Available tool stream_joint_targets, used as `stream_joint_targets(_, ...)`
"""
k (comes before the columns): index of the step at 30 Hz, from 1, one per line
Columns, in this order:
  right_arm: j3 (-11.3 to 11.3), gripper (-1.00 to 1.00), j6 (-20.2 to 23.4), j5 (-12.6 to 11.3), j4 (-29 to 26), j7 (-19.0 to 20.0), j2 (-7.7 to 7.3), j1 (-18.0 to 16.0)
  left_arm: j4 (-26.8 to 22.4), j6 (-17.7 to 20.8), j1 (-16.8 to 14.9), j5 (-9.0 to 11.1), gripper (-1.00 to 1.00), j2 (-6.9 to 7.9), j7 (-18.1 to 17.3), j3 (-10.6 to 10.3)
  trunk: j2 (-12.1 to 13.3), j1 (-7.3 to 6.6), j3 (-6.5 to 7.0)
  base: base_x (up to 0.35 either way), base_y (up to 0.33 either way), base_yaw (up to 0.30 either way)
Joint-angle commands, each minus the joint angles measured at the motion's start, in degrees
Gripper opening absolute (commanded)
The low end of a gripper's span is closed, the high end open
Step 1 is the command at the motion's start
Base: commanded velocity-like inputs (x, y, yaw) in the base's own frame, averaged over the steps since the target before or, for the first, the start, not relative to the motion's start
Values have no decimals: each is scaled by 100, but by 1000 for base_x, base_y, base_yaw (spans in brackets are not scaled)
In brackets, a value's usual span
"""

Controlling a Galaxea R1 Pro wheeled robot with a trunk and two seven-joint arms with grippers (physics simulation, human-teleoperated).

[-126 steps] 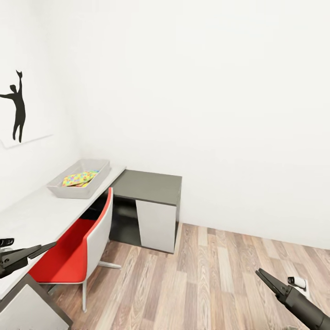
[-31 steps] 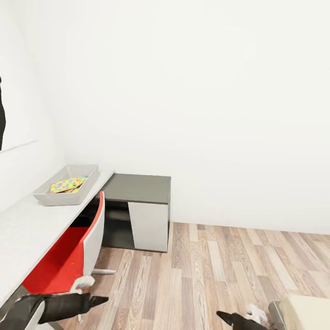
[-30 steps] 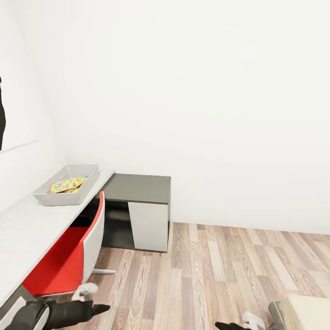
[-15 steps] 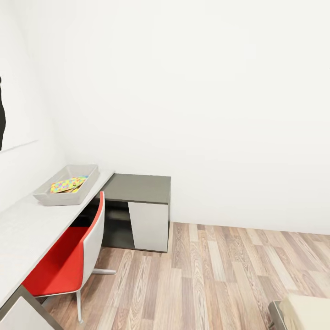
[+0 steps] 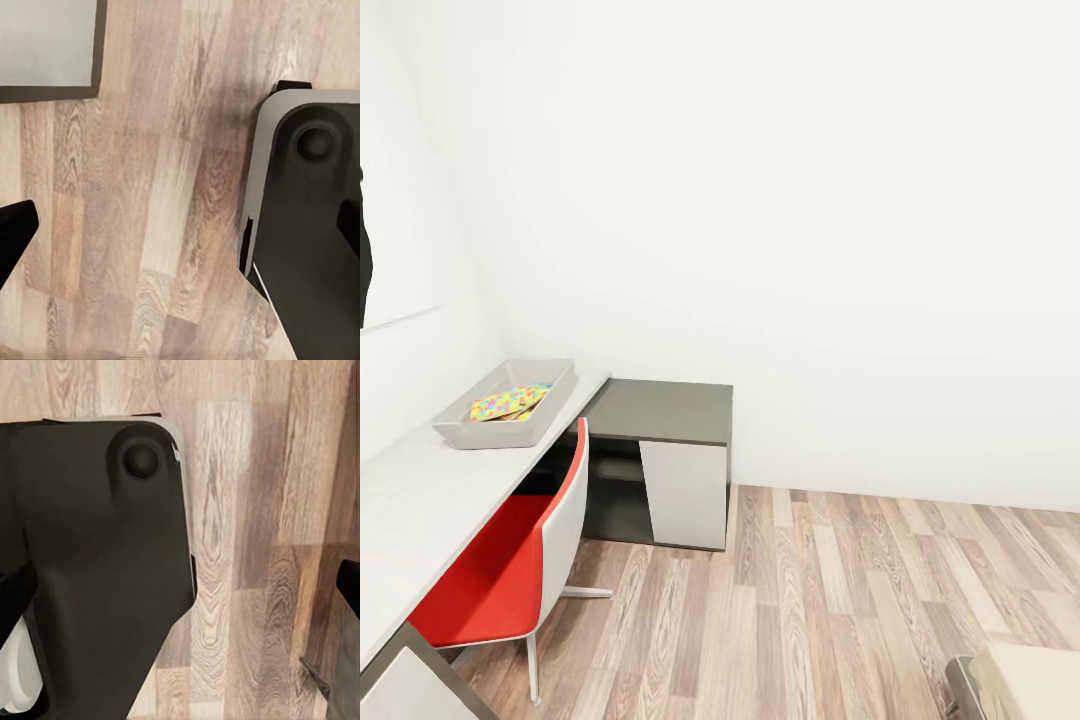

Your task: Put all the toys in the child's room - the three board games (two on the bed and one on the table), the two jigsaw puzzles on the table, and the tennis ball on the table - inside the toy box on the table in the child's room.

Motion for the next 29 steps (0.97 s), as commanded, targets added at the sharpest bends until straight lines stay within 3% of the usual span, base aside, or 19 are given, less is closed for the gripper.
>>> stream_joint_targets(1,44,100,-23,-46,8,-63,6,-5,17,-39,-5,52,100,-12,46,6,-12,3,-12,0,0,0)
stream_joint_targets(12,39,100,-102,-87,15,-180,-45,-5,3,-29,3,66,100,-21,116,10,-12,3,-12,0,0,0)
stream_joint_targets(18,57,100,-114,-58,15,-178,-108,-5,-22,-35,3,80,100,-111,92,25,-12,3,-12,0,0,0)
stream_joint_targets(29,66,100,-123,-59,15,-176,-70,-5,-27,-33,2,50,100,-145,86,12,-12,3,-12,0,0,0)
